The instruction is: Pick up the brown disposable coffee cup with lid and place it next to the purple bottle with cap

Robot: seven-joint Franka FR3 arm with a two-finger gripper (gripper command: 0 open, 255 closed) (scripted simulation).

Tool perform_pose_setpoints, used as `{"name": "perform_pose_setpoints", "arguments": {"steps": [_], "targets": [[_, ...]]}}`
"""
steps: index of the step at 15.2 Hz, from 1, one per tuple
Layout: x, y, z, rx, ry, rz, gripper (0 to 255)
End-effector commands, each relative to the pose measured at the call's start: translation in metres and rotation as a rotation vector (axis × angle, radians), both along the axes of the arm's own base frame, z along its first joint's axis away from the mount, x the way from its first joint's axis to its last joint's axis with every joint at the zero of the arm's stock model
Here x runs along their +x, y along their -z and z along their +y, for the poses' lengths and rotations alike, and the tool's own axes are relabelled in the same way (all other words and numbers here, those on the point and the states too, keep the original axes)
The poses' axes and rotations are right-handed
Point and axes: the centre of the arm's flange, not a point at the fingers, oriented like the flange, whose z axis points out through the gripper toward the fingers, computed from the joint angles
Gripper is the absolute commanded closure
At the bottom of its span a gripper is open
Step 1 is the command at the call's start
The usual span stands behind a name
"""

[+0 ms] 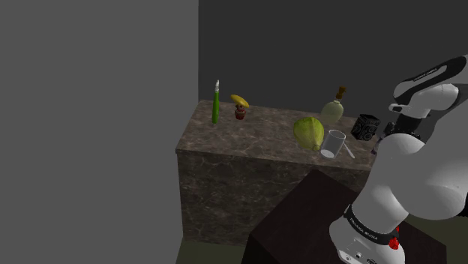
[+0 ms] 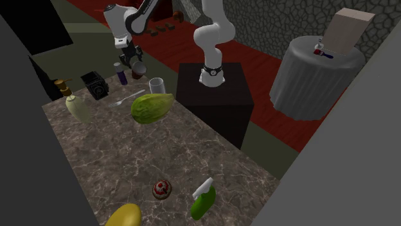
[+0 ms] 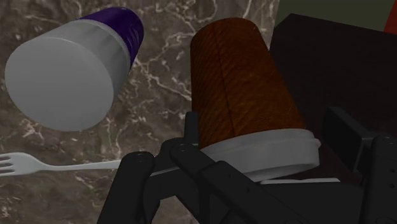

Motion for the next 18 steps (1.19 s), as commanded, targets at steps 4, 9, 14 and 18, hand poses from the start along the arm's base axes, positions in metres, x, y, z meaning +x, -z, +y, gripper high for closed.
{"name": "perform_pose_setpoints", "arguments": {"steps": [4, 9, 14, 18], "targets": [[0.001, 0.007, 0.000, -0.001, -0.001, 0.001, 255], [0.001, 0.007, 0.000, -0.001, -0.001, 0.001, 0], [0.001, 0.007, 0.000, -0.001, -0.001, 0.001, 0], [0.005, -0.043, -0.005, -0.001, -0.001, 0.001, 0]]}}
